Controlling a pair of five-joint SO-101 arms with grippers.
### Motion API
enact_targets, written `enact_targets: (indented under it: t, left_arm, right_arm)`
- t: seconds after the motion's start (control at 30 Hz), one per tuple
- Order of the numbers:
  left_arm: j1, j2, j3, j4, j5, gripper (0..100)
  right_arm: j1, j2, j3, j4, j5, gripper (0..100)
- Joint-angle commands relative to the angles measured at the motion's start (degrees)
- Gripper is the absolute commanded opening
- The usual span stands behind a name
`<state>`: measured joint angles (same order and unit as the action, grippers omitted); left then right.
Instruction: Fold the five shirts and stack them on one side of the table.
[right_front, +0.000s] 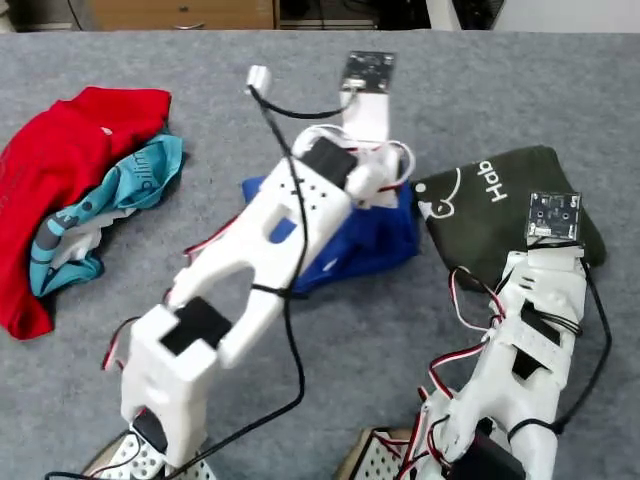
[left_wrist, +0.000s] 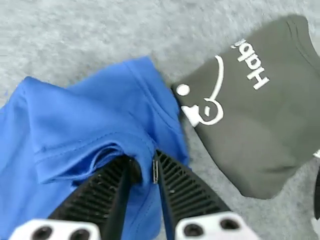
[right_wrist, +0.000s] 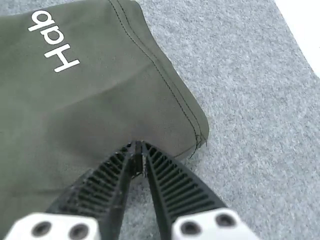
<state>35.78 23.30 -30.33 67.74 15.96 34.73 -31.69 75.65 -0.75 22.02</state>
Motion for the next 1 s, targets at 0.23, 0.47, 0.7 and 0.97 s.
enact_targets:
  t: [0.23,0.47,0.7,0.97]
  left_arm:
    - [1.67,9.10,-14.68,3.34,0.35,2]
    - [1.85,9.89,-16.00,3.16,0.35,2]
    - [1.41,9.36,-16.09,6.33,2.64,21]
    - [-7.56,6.37,-31.03,18.29,6.42,18]
  right_arm:
    - [0.84,-1.98,0.04,-1.32,-0.35,0.5]
    - [0.84,-1.98,0.04,-1.23,-0.18,0.5]
    - [0.75,-1.98,0.13,-1.14,-0.18,0.5]
    - [0.92,-2.42,-0.84,0.62,0.00,0.5]
